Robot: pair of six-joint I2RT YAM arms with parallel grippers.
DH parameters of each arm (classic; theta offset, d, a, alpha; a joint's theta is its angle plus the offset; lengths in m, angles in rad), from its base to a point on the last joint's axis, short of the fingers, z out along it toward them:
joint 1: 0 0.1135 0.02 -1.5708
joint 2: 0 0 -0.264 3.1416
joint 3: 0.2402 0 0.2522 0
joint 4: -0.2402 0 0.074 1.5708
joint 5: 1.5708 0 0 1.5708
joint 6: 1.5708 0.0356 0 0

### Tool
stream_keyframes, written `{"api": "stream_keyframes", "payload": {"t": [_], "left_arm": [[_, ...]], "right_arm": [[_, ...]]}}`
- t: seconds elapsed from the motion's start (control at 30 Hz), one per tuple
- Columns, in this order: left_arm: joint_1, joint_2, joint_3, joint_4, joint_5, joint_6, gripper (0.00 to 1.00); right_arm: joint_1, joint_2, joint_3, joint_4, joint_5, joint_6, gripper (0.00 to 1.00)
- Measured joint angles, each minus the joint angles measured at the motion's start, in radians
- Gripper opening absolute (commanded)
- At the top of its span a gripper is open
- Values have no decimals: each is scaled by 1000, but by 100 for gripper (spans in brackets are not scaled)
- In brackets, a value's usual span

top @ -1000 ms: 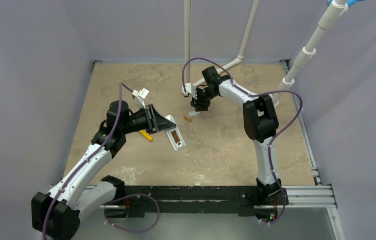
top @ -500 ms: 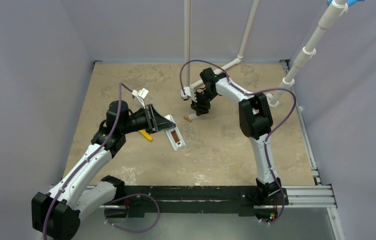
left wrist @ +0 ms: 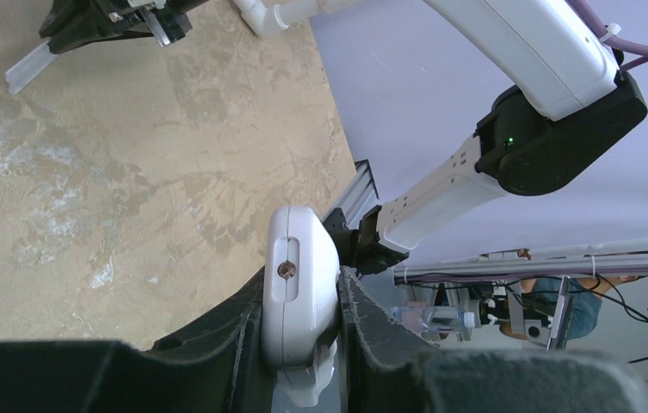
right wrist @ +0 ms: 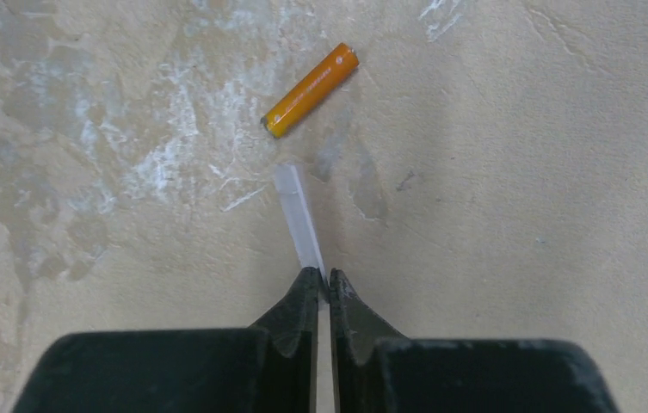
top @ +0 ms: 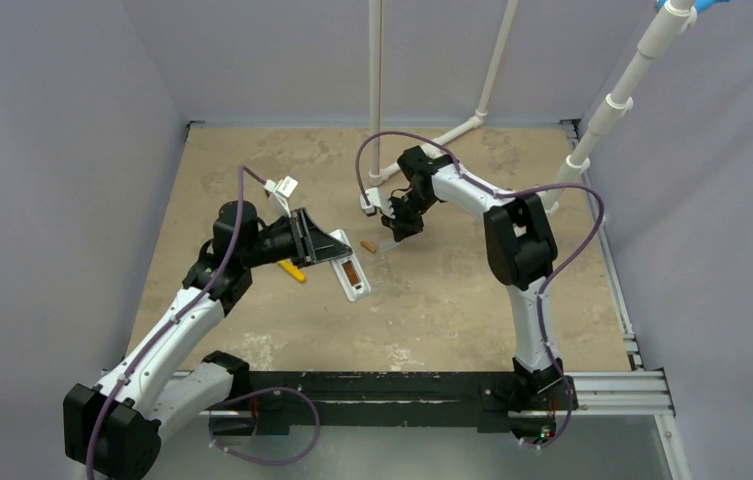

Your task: Load the batteries into the remote control

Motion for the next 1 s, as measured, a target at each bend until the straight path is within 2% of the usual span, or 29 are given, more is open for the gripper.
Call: {"api": "stream_keyframes", "payload": {"t": [0.3, 0.53, 0.8, 1.0], "left_arm": [[0, 0, 0, 24, 6, 0, 0], [2, -2, 0, 29, 8, 0, 0], [6, -4, 0, 30, 9, 0, 0], [6, -10, -1, 27, 8, 0, 0]], "right_arm": [[2, -129, -191, 81, -40, 68, 0], [19, -341, -512, 314, -16, 260, 0], [182, -544, -833, 780, 410, 589, 0], [328, -689, -1070, 1015, 699, 712, 0]]}}
